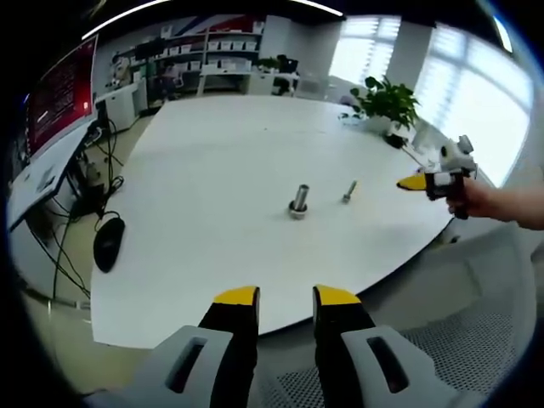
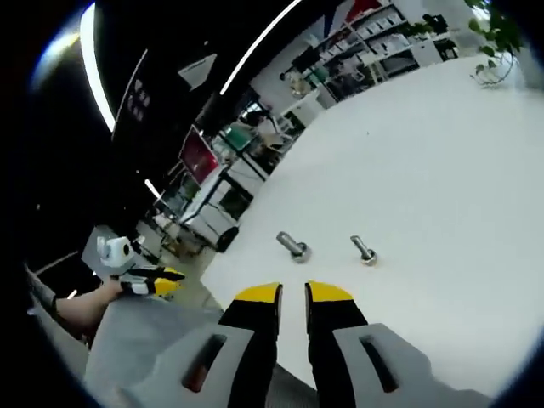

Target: Place the washer onto the threaded stud by aligning its center hole with the stud, sliding it down to the base, and recovering from edge contact or off-axis alignment until the washer reaches the visible bottom stop.

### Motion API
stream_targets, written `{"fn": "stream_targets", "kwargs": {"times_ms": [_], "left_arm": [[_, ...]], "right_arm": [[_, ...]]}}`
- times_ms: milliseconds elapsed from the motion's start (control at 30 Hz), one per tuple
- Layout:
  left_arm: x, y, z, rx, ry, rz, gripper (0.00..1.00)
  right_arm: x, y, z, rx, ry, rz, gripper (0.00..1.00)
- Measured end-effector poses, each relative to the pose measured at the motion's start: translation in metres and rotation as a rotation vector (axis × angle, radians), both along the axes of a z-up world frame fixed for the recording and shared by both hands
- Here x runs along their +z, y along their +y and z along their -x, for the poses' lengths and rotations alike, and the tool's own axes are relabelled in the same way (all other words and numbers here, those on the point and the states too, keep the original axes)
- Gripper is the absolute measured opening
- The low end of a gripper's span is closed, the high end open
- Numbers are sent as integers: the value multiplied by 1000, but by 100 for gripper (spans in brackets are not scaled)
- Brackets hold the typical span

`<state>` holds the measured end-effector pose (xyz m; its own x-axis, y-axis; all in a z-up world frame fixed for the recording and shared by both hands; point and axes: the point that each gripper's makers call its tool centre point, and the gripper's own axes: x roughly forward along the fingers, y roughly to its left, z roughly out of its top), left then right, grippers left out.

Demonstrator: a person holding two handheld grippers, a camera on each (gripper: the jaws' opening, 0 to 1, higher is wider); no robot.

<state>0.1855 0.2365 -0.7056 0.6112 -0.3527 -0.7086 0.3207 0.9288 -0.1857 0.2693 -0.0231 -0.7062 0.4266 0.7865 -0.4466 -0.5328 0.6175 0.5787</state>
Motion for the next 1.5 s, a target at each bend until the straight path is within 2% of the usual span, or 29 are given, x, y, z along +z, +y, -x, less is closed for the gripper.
{"fn": "stream_targets", "kwargs": {"times_ms": [100,233,300,433,500,567,633,667,767,833,900,1000,1067,1100,1167,1200,1267,1400,1500], "left_arm": [[5,1,-3,19,-24,22,24],[7,4,-5,41,-37,26,25],[8,5,-6,45,-45,23,25],[9,7,-7,59,-54,25,26],[10,8,-7,64,-57,26,26],[9,7,-6,63,-54,22,26],[8,7,-6,57,-50,15,26],[7,7,-6,57,-48,10,26],[8,8,-6,61,-50,14,26],[10,8,-7,62,-58,17,26],[11,8,-7,64,-67,25,26],[13,9,-8,63,-77,25,26],[14,9,-8,65,-82,26,26],[15,9,-9,67,-87,31,26],[17,8,-10,65,-96,33,26],[18,8,-10,65,-99,32,26],[17,8,-10,64,-101,31,26],[16,6,-10,55,-92,21,26],[14,5,-8,47,-79,20,26]], "right_arm": [[13,2,19,40,-63,46,16],[25,4,35,67,-112,80,20],[28,1,40,69,-164,122,23],[34,-1,51,73,-197,161,26],[40,-3,55,70,-187,164,27],[53,-5,56,27,-218,132,27],[67,-9,54,6,-332,125,25],[68,-12,56,22,-361,154,26],[69,-15,61,0,-340,158,26],[65,-14,66,-29,-279,146,30],[64,-10,72,-41,-263,131,34],[66,-2,79,-43,-269,127,35],[68,-1,76,-24,-342,173,36],[66,-3,75,-26,-351,180,36],[58,-7,73,-44,-292,175,36],[59,-7,73,-60,-254,132,36],[60,-9,72,-69,-281,134,36],[49,-3,79,1,-258,194,36],[48,-3,80,3,-260,196,36]]}}
